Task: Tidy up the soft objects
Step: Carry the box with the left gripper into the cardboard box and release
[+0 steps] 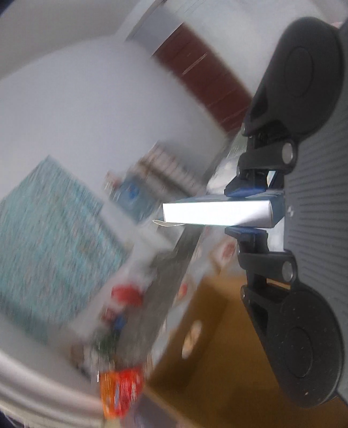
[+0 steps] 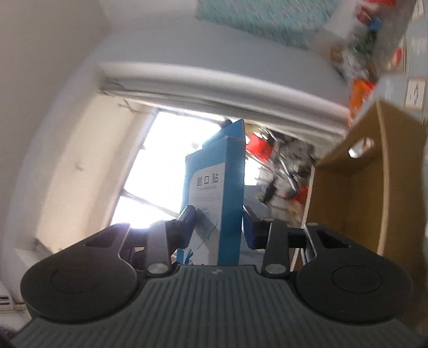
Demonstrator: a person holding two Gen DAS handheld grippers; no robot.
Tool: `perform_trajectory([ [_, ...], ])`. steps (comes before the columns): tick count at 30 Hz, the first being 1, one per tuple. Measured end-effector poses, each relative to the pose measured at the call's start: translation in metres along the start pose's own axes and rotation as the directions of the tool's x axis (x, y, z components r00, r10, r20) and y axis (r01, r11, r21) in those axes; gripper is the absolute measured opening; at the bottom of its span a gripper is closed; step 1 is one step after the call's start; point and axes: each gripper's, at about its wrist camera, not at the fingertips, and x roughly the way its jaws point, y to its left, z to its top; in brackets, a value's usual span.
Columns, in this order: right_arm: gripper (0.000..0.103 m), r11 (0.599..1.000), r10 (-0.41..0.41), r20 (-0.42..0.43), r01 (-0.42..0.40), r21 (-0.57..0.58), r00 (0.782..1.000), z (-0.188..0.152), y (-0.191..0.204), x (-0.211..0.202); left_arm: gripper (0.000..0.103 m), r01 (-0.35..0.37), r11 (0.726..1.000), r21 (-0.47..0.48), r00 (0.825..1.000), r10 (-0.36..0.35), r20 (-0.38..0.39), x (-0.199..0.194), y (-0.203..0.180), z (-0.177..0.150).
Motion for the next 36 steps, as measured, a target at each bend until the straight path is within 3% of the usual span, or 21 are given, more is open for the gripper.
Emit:
perform_trajectory([
  [5,0.021,0.992,-0.119,-0.078,0.121,0.023,0.990,-0.010,-0.021,0.091,0.029,-0.157,0.981,-0.110,0.987,0.158,-0.001,0.003,0.075,0.024],
  [6,0.020,0.989,-0.146,-0.086,0.148,0.015,0.986,-0.009,-0.024,0.105,0.025,-0.182,0.975,-0.126,0.983,0.182,-0.013,0.004,0.088,0.030],
  [10,0.020,0.961,-0.274,-0.118,0.275,-0.004,0.955,-0.011,-0.045,0.162,0.025,-0.293,0.944,-0.154,0.956,0.289,-0.049,0.029,0.128,0.049],
  [16,0.019,0.909,-0.410,-0.106,0.416,0.032,0.906,-0.007,-0.071,0.207,0.025,-0.428,0.888,-0.166,0.904,0.422,-0.072,0.050,0.163,0.068],
  [23,0.019,0.815,-0.557,-0.140,0.571,0.099,0.819,-0.014,-0.106,0.233,0.026,-0.470,0.872,-0.134,0.882,0.468,-0.050,0.039,0.166,0.058],
  [30,0.019,0.755,-0.635,-0.132,0.648,0.100,0.761,-0.030,-0.142,0.277,0.030,-0.465,0.876,-0.128,0.885,0.465,-0.030,0.028,0.163,0.049],
  [36,0.021,0.729,-0.673,-0.132,0.683,0.048,0.728,-0.026,-0.156,0.321,0.031,-0.462,0.878,-0.127,0.886,0.463,-0.027,0.024,0.162,0.045],
])
